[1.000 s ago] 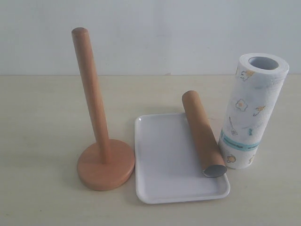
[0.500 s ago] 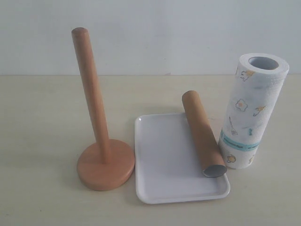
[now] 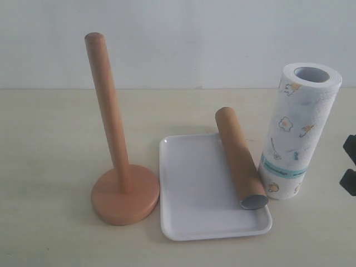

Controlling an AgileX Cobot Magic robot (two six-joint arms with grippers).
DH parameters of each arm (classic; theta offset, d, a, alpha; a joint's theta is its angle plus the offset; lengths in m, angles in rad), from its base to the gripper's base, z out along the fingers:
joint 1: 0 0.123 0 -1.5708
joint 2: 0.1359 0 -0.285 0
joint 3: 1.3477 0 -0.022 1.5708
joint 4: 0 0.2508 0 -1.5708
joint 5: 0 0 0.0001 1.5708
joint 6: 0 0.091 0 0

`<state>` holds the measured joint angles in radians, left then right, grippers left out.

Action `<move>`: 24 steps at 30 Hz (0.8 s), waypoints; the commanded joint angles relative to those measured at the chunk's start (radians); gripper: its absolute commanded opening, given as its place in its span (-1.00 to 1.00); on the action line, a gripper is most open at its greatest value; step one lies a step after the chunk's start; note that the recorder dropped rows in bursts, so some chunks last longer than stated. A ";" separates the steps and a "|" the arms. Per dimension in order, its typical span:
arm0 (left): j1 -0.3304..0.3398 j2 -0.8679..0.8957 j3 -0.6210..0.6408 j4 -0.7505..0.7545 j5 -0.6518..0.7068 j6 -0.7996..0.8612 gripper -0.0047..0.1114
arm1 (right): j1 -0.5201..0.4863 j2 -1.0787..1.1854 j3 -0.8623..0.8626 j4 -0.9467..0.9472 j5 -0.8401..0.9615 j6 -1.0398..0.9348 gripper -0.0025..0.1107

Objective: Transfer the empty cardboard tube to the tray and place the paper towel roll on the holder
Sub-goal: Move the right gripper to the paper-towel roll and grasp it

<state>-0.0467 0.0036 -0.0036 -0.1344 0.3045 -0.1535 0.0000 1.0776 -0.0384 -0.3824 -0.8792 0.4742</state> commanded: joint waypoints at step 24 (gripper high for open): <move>0.003 -0.004 0.004 -0.008 -0.016 0.006 -0.85 | 0.000 0.120 -0.166 -0.156 -0.024 0.049 0.85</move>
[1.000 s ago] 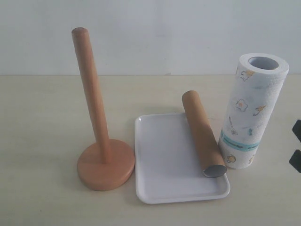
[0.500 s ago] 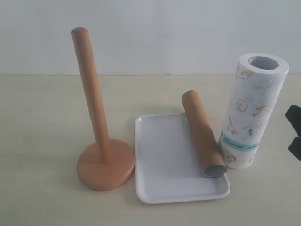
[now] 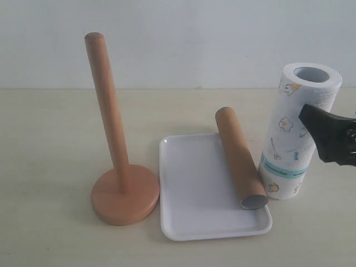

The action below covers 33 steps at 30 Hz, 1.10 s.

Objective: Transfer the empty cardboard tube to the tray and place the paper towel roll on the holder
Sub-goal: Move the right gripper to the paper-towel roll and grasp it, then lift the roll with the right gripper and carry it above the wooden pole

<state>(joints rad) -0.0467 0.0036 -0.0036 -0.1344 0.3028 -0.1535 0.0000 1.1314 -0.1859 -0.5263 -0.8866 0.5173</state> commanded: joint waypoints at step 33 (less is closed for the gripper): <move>0.003 -0.004 0.004 -0.008 -0.014 0.006 -0.85 | 0.000 0.524 -0.236 -0.101 -0.092 -0.018 -0.96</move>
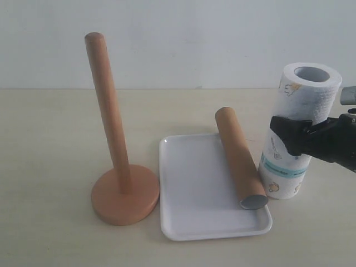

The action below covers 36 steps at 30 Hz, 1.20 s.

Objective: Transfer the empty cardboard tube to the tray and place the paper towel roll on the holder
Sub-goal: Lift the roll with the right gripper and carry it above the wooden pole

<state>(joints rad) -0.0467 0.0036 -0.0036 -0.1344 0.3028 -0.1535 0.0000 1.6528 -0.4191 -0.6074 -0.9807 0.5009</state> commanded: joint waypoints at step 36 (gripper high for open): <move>0.003 -0.004 0.004 -0.008 -0.014 0.006 -0.85 | 0.415 -0.601 -0.538 -0.500 0.361 0.682 -0.96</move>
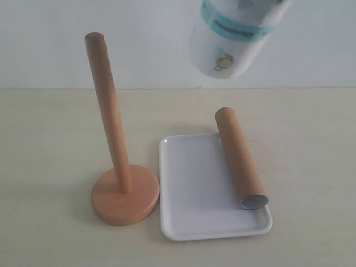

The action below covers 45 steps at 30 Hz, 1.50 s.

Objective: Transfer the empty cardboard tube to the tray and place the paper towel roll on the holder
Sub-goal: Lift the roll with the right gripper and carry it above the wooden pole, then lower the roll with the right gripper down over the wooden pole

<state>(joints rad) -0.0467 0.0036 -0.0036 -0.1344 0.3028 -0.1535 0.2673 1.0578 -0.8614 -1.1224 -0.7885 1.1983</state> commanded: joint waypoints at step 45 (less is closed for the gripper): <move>0.003 -0.004 0.004 -0.008 -0.014 0.006 -0.85 | 0.560 0.573 -0.274 0.247 0.389 -0.274 -0.96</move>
<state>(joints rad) -0.0467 0.0036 -0.0036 -0.1344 0.3028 -0.1535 0.8270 1.6234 -1.1459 -0.9809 -0.3437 1.0156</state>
